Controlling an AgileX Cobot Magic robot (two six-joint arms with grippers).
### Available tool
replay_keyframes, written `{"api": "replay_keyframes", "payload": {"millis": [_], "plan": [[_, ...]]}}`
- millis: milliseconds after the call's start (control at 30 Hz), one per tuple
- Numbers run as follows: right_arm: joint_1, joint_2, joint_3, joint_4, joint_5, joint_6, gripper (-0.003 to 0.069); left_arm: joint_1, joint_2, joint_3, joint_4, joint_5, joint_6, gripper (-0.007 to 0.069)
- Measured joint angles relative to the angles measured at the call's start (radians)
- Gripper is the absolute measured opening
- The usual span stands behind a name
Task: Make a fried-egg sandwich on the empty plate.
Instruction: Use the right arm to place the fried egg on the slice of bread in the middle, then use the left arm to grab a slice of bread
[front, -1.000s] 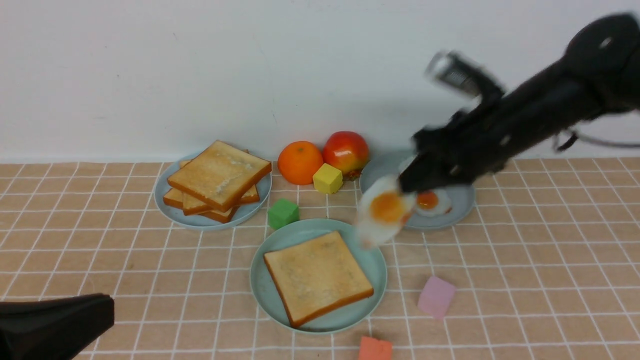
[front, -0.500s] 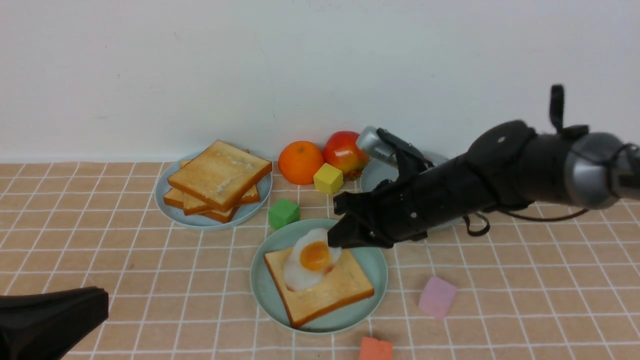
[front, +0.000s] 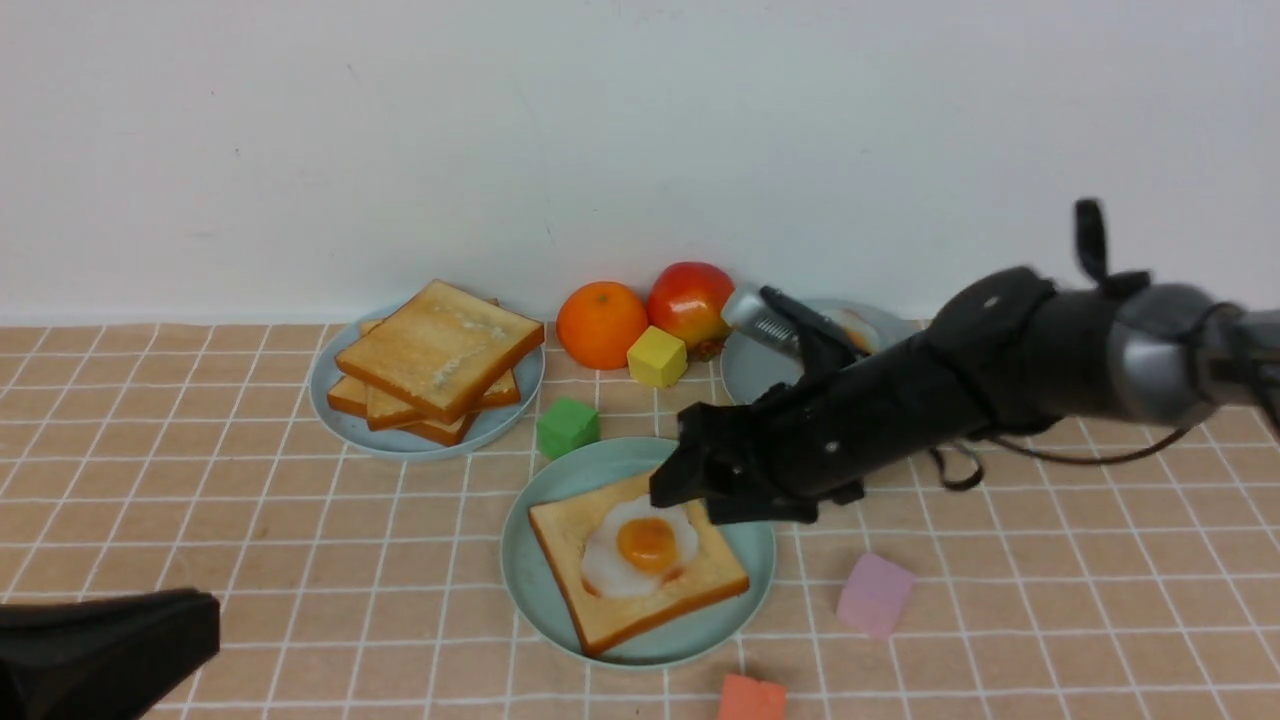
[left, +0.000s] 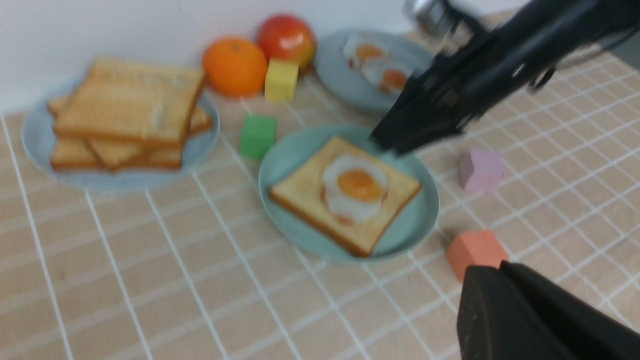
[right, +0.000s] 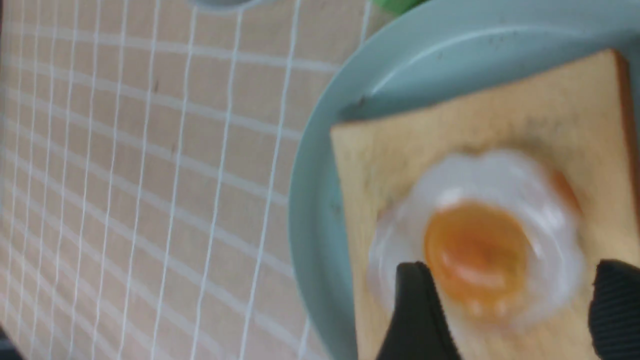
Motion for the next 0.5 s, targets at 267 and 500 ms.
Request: {"api": "replay_keyframes", "payload": {"millis": [267, 500], "plan": [[-0.046, -0.377, 0.0, -0.526, 0.277, 0.286, 0.0184, 0.0, 0.321, -0.092, -0.033, 0.086, -0.023, -0.0013], [-0.048, -0.697, 0.024, -0.768, 0.401, 0.469, 0.0, 0.109, 0.71, -0.345, -0.072, 0.102, 0.168, -0.0013]]}}
